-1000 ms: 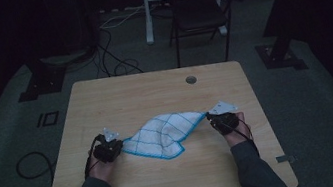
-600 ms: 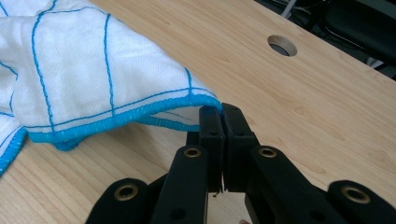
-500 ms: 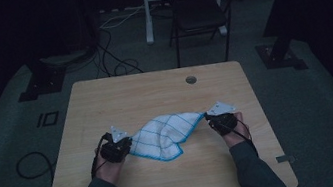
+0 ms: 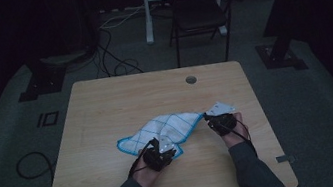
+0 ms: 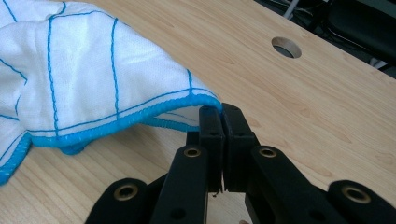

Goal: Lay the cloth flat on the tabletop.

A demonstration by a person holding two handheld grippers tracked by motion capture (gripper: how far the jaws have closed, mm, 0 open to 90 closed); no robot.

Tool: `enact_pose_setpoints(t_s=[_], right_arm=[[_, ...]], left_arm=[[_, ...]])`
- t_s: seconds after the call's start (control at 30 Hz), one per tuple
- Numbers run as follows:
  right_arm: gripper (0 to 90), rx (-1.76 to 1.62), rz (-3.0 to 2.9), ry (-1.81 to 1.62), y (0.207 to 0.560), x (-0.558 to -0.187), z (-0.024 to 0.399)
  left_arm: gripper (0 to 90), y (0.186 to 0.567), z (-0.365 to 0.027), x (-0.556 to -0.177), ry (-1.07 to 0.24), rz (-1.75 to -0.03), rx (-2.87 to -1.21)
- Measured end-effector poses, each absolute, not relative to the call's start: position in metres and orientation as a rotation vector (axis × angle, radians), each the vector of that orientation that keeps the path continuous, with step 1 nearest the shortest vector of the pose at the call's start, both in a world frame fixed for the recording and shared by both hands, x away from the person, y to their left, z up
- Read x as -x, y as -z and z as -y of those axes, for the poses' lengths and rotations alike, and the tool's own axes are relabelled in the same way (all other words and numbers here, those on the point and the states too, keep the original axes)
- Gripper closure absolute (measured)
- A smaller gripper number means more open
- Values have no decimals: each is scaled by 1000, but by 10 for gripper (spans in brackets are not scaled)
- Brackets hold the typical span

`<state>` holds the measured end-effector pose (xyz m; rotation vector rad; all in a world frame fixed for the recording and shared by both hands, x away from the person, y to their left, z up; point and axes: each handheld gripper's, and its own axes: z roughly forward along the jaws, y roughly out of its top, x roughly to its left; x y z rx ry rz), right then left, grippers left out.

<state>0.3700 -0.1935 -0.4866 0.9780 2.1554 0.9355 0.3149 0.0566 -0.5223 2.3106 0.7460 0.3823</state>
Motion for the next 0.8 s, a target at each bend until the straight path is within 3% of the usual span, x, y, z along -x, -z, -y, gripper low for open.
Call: enact_pose_setpoints(t_s=[0.57, 0.8], right_arm=[[891, -1018, -2137, -917, 491, -367, 209], [887, -998, -2177, -946, 497, -347, 207]], left_arm=[[886, 532, -103, -292, -322, -808, -2328], [887, 530, -128, -285, -342, -843, -2342]])
